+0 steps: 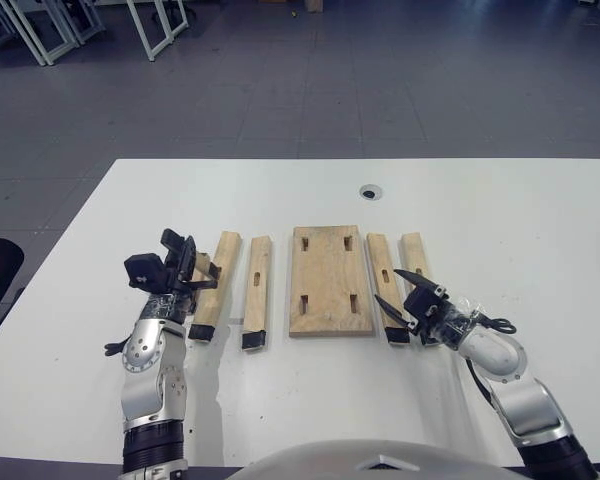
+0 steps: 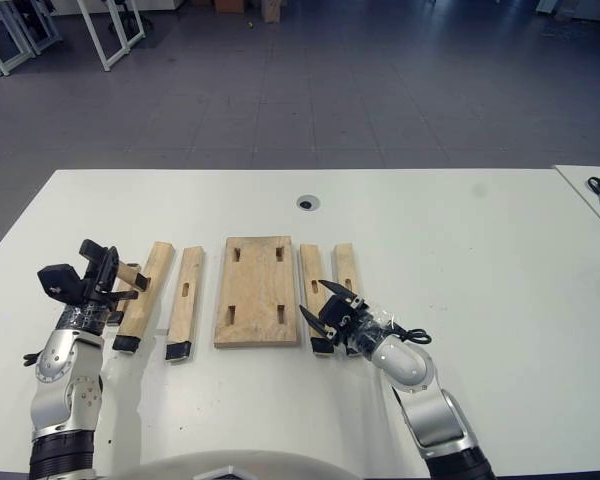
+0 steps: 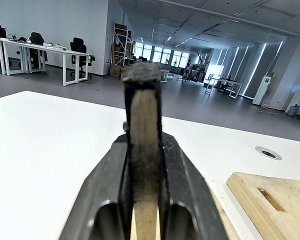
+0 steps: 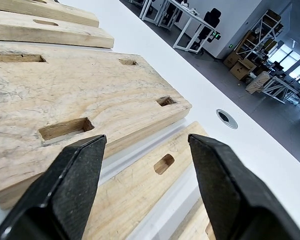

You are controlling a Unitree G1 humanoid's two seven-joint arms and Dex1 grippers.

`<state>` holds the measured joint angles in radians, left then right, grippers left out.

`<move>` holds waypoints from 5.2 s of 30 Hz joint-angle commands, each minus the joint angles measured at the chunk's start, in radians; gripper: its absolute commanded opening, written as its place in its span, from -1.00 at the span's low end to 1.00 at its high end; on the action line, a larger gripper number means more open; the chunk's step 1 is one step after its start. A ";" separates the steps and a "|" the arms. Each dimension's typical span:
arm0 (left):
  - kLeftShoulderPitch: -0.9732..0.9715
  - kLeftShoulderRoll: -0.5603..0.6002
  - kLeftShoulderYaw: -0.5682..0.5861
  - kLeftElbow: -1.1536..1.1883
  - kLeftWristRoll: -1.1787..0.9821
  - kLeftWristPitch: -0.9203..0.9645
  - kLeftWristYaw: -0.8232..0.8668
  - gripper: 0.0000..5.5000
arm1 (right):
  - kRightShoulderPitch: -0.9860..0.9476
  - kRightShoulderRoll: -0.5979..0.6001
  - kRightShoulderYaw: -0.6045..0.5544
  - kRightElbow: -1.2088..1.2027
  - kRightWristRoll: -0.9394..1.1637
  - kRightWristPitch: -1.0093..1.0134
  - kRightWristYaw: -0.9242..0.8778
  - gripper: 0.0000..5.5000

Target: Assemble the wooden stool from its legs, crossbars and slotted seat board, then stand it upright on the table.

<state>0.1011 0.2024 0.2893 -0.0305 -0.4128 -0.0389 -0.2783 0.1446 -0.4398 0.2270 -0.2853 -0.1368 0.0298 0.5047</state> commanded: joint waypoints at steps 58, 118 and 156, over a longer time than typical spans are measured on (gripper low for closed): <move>-0.488 0.235 -0.021 0.045 0.058 0.598 0.107 -0.44 | 0.009 0.022 0.032 0.018 -0.071 0.026 -0.056 0.09; -0.321 0.179 0.047 -0.281 0.142 0.364 0.107 -0.33 | 0.020 0.026 0.026 0.034 -0.125 0.106 -0.089 0.09; 0.171 0.140 -0.171 -0.115 0.306 0.590 0.039 -0.26 | 0.019 0.019 0.016 0.036 -0.114 0.113 -0.078 0.09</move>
<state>0.2359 0.3334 0.1324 -0.1831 -0.1153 0.4414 -0.2355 0.1620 -0.4143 0.2465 -0.2650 -0.2509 0.1247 0.4236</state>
